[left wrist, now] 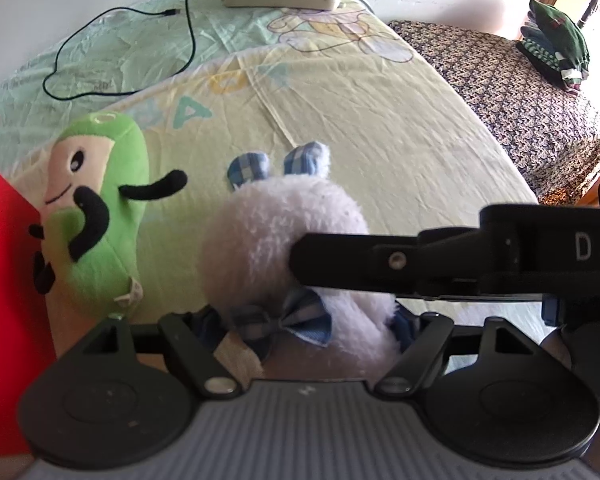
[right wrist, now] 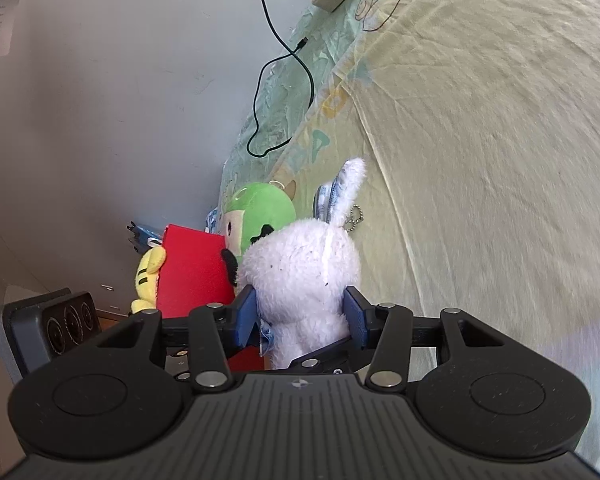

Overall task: Organize objects
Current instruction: 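Carry the white bow-tie plush with the right gripper to the red box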

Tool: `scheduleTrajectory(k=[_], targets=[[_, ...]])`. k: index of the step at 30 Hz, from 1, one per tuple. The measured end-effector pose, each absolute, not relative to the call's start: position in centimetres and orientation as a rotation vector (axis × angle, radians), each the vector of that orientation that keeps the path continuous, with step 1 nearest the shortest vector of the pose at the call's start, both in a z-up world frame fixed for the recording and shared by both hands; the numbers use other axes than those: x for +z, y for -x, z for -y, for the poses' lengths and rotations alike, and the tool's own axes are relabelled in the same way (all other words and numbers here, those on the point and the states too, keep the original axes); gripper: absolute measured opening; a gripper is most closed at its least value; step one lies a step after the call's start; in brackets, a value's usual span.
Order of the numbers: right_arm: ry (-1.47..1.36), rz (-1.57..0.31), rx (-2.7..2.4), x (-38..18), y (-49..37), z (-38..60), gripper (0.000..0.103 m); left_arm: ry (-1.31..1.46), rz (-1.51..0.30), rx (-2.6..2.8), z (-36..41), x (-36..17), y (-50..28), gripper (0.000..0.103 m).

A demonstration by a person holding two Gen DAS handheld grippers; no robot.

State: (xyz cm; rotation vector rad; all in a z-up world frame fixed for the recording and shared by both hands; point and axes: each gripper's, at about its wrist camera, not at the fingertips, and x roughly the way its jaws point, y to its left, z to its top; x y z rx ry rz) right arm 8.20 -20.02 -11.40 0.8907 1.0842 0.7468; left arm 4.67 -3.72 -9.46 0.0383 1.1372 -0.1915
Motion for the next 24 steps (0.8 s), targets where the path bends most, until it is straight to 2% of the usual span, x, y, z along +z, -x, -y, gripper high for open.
scheduleTrajectory(k=[14, 24], targets=[[-0.858, -1.04, 0.794, -9.3, -5.1, 18.8, 0.05, -0.032, -1.075, -0.178, 2.2, -7.3, -0.7, 0.078], [-0.811, -0.965, 0.87, -5.8, -2.5, 16.0, 0.05, -0.027, -0.957, -0.145, -0.8, -3.8, 3.6, 0.078]])
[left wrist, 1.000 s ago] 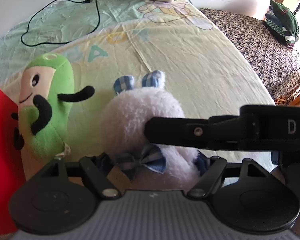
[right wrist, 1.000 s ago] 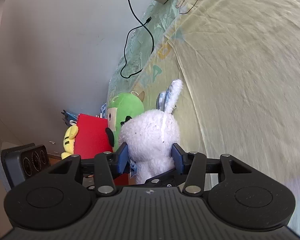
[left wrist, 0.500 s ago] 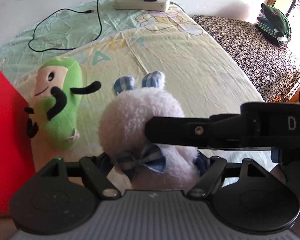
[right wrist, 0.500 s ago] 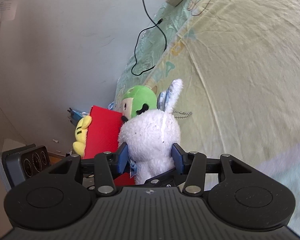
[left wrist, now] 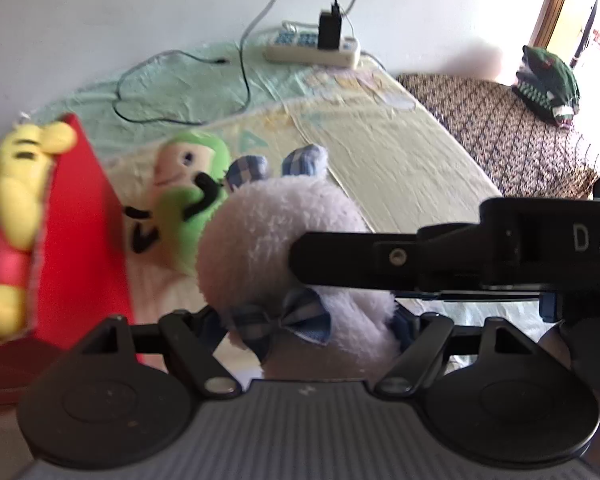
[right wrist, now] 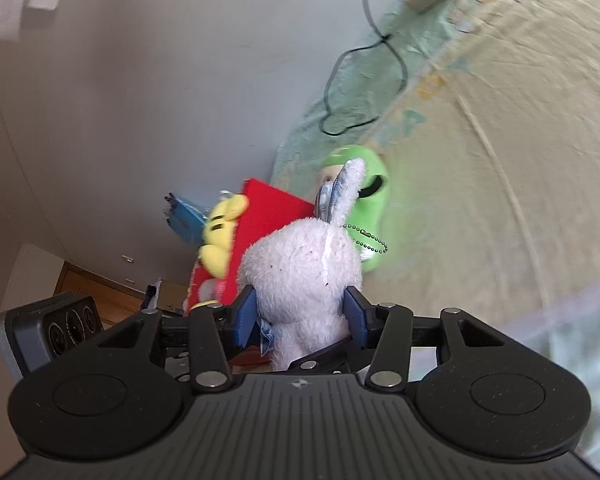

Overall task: Organize objects
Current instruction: 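Carry the white bow-tie plush with the right gripper to the red box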

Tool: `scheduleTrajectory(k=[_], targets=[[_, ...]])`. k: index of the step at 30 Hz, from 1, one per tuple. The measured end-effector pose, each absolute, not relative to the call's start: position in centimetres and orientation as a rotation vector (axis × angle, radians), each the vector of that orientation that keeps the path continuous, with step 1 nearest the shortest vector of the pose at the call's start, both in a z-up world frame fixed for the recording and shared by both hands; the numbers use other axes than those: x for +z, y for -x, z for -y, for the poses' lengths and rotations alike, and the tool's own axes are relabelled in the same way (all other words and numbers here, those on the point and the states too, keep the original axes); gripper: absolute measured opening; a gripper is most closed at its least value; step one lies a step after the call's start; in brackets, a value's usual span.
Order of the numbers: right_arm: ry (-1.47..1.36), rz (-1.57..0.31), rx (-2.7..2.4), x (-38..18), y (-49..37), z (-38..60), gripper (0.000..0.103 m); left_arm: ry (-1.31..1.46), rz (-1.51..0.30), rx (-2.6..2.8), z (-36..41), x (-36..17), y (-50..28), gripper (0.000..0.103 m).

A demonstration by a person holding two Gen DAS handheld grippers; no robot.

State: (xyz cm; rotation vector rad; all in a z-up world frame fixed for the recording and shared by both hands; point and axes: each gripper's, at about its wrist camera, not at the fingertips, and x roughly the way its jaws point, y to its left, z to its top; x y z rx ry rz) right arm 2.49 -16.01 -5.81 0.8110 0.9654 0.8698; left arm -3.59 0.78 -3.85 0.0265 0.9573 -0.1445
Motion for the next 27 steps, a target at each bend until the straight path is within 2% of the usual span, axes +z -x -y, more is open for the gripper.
scheduleTrajectory(k=[15, 27], targets=[[-0.753, -0.745, 0.912, 0.7, 1.9, 7.4, 0.05, -0.039, -0.75, -0.174, -10.8, 2.6, 8.5, 0.078], [-0.687, -0.714, 0.943, 2.0, 2.1, -2.2, 0.05, -0.012, -0.72, -0.129, -20.3, 3.3, 9.1, 0.079]])
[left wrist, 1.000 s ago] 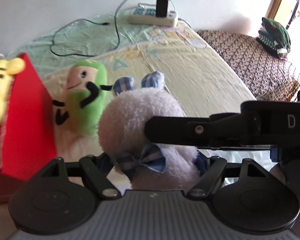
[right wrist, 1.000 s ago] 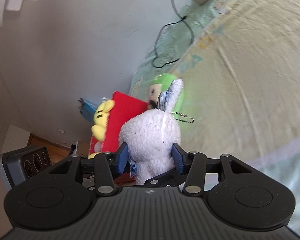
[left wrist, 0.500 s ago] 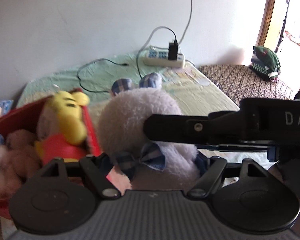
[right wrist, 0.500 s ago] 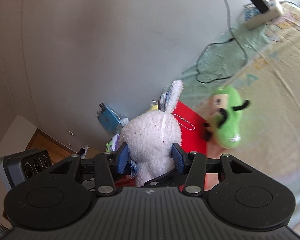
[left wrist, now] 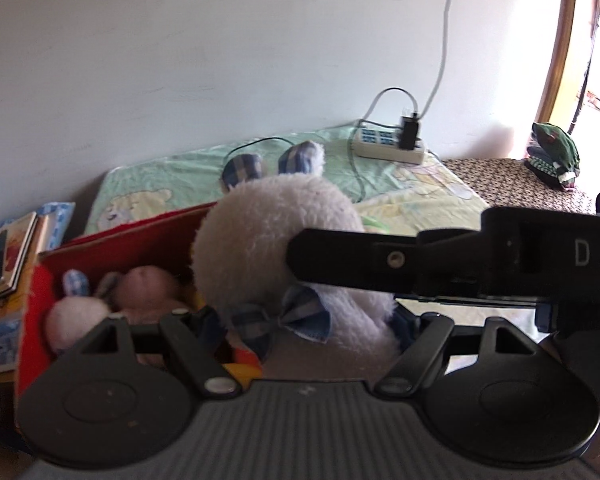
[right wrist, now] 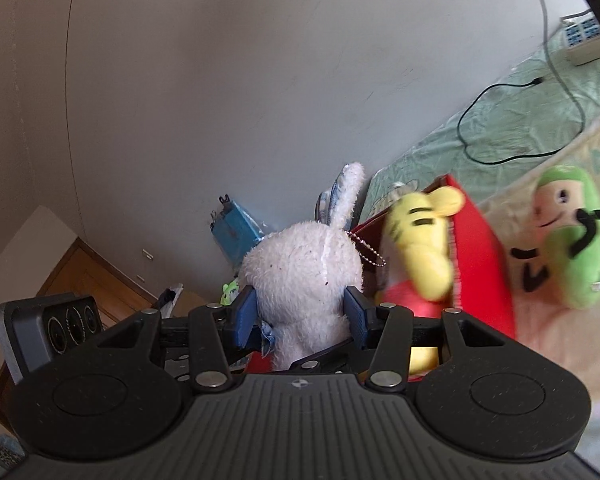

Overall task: Organize objects
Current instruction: 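Carry the white bow-tie plush with the right gripper to the red box, then lower the white plush into the red box and open the right gripper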

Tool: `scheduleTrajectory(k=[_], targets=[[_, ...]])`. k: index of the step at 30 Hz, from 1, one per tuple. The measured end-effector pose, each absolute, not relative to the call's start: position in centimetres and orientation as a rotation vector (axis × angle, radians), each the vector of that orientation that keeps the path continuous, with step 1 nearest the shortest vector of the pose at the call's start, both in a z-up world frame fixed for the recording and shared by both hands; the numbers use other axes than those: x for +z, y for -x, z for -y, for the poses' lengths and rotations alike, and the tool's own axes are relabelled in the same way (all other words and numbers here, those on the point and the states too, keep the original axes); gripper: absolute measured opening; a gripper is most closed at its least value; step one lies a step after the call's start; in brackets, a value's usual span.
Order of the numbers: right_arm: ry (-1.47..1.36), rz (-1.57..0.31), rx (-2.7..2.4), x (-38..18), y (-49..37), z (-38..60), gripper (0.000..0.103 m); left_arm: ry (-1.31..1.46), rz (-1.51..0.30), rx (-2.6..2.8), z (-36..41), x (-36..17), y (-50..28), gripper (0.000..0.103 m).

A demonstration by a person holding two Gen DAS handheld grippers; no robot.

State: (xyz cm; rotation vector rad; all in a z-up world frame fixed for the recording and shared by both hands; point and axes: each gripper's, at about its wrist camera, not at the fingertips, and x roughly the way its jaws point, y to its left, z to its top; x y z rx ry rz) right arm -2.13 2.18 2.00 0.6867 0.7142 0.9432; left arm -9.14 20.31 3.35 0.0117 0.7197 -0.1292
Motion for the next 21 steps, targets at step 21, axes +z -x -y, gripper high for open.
scheduleTrajectory(k=[21], targets=[[-0.535, -0.807, 0.8, 0.5, -0.5, -8.8, 0.047, 0.063, -0.821, -0.136, -27.1, -1.0, 4.2, 0.083]])
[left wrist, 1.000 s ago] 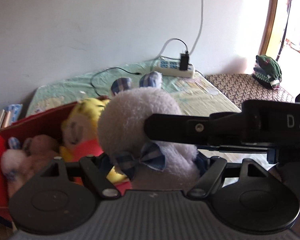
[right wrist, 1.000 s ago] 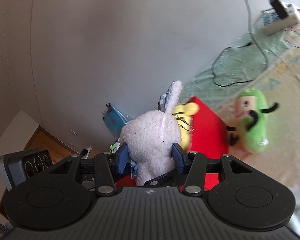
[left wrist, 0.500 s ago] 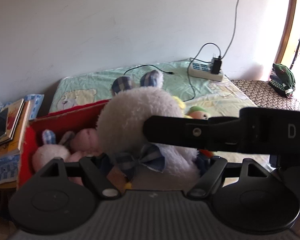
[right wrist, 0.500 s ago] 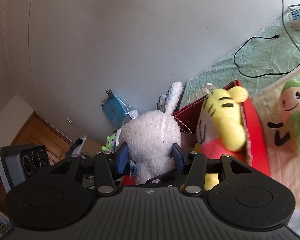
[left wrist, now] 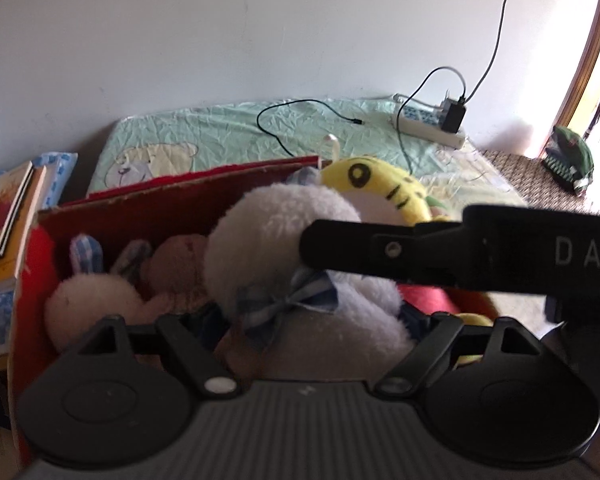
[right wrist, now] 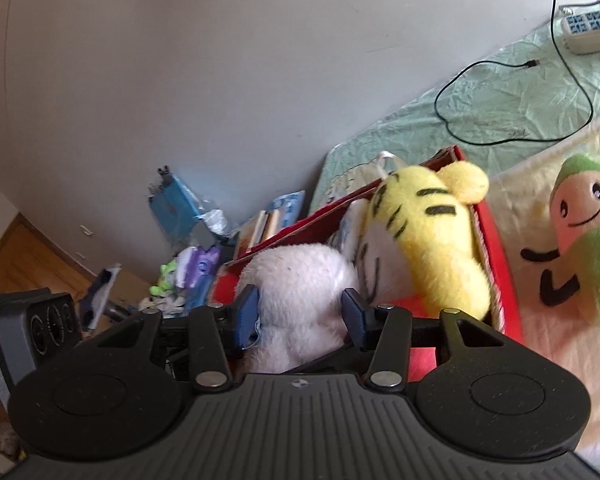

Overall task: Organize objects
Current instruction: 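Lower the white plush into the red box and open the right gripper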

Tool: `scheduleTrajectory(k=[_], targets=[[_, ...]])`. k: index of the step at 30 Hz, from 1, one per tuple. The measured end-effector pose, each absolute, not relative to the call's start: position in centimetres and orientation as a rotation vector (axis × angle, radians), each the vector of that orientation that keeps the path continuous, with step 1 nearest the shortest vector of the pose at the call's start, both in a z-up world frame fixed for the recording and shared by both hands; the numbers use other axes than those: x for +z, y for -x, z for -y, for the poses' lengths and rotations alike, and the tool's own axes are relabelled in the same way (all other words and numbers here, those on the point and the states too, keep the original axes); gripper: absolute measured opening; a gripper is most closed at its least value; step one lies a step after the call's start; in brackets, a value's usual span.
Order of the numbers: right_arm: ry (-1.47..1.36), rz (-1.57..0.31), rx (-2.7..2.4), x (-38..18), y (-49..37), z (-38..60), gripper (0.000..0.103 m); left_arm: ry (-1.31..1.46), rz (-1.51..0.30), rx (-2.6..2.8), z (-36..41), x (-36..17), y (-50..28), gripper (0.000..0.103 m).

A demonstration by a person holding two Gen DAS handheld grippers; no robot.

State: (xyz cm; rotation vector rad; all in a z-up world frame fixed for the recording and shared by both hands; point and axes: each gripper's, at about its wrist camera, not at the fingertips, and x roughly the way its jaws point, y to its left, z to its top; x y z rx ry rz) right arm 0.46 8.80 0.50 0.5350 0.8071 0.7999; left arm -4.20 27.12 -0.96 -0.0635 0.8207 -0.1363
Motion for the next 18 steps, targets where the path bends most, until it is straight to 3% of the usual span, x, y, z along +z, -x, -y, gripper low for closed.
scheduleTrajectory(k=[18], targets=[[-0.458, -0.837, 0.8, -1.2, -1.6, -10.7, 0.05, 0.072, -0.874, -0.127, -27.5, -2.7, 1.9, 0.095]])
